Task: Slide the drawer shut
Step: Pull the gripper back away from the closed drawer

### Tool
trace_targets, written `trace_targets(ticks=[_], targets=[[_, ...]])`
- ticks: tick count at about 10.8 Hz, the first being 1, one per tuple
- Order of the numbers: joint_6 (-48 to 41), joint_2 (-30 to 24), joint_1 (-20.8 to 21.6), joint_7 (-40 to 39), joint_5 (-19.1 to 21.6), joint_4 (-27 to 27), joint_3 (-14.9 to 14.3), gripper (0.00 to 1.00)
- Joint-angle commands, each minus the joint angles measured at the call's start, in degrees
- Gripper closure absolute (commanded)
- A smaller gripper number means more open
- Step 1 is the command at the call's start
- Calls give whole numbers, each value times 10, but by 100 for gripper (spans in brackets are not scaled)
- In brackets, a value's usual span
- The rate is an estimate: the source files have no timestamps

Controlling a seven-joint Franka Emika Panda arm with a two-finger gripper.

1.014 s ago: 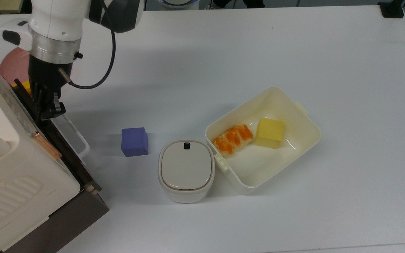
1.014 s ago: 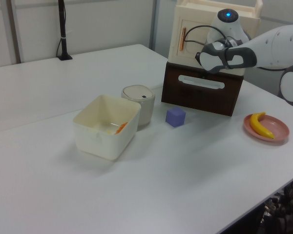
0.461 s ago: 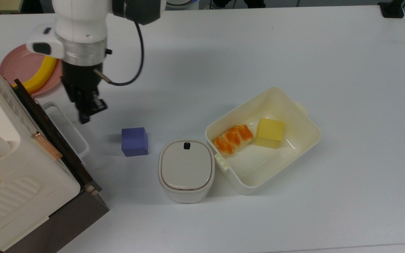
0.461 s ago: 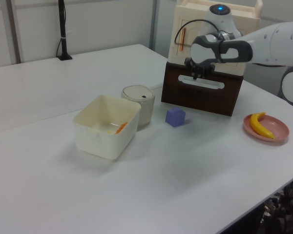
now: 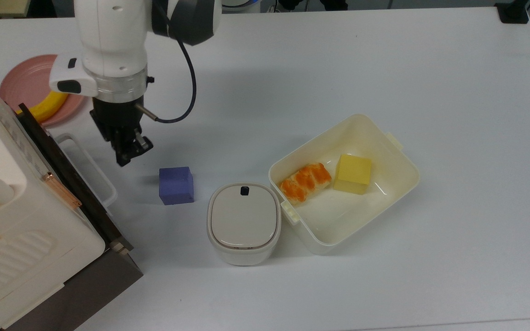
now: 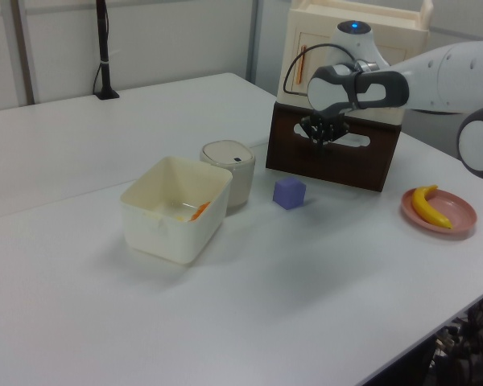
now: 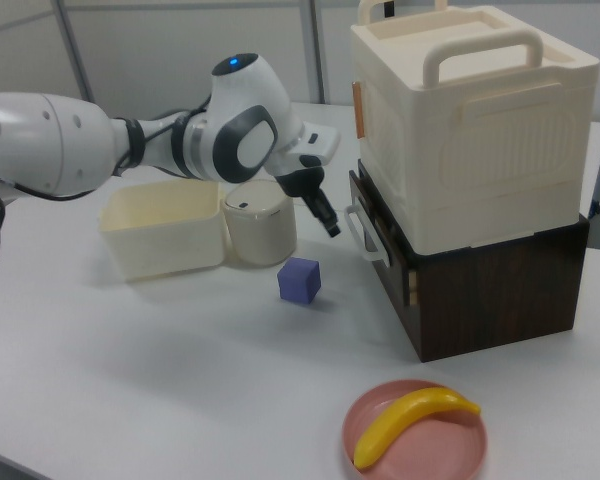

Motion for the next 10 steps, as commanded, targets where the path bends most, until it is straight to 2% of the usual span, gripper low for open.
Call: trace_targets(ticks=[1, 5, 7, 8, 9, 10], targets=[[132, 21, -14, 7, 0, -5, -16, 100], [135, -2, -8, 12, -4, -11, -23, 100], [-3, -35, 16, -41, 3, -24, -15, 100], [-97, -59, 24, -71, 12, -23, 1, 100], [-175, -88, 25, -116, 33, -24, 25, 93], [-238, -114, 26, -182, 64, -25, 31, 79]])
